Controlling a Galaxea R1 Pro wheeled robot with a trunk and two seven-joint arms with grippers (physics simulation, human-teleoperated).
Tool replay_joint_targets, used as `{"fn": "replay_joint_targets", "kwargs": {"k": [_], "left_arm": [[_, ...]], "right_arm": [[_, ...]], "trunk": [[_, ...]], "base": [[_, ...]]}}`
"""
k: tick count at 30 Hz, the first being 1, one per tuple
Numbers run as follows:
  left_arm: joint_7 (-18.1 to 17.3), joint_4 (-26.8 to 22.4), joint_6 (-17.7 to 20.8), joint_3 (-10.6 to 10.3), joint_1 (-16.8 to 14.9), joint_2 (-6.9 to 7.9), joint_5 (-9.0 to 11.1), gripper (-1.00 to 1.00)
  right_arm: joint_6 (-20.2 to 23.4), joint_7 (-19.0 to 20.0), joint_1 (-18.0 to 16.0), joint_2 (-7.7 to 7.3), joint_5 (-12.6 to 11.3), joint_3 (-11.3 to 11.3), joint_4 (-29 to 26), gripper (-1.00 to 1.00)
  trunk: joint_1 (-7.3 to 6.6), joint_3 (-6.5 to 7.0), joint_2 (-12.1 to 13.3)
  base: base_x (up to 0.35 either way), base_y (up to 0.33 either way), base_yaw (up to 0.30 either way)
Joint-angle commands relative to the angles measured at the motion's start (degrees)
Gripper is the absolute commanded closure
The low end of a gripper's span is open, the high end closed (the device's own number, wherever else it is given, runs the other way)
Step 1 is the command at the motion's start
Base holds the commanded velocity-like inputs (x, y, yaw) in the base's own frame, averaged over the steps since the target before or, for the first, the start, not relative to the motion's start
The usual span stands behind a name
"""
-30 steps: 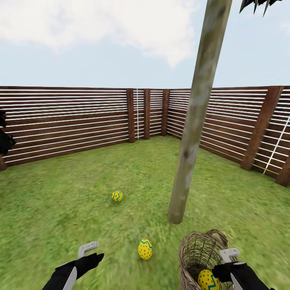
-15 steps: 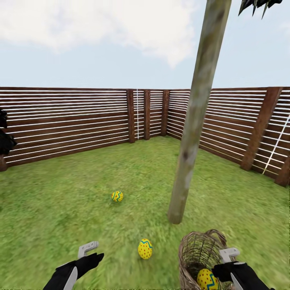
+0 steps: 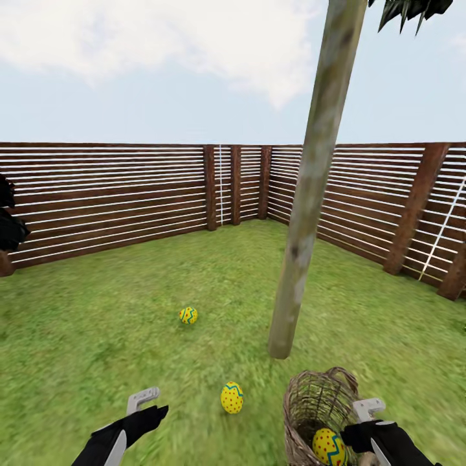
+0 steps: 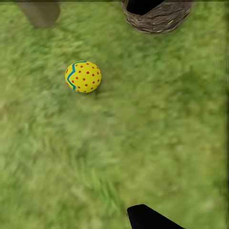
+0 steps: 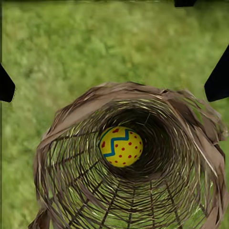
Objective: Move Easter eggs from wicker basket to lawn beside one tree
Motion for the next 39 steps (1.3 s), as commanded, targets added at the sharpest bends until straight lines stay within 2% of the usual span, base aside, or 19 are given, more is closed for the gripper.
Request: {"fn": "replay_joint_targets", "kwargs": {"k": [1, 39], "left_arm": [[-0.28, -0.01, 0.33, 0.29, -0.02, -0.12, 0.23, -1.00], [-0.25, 0.26, 0.15, 0.03, -0.01, -0.64, -0.06, -1.00]], "right_arm": [[0.26, -0.14, -0.03, -0.07, -0.45, 0.22, -0.05, -1.00], [0.26, -0.13, -0.03, -0.16, -0.37, 0.23, -0.12, -1.00]], "trunk": [[-0.24, 0.12, 0.37], [-8.59, 6.94, 15.61]], "base": [[-0.104, -0.230, 0.000], [-0.004, -0.312, 0.000]]}}
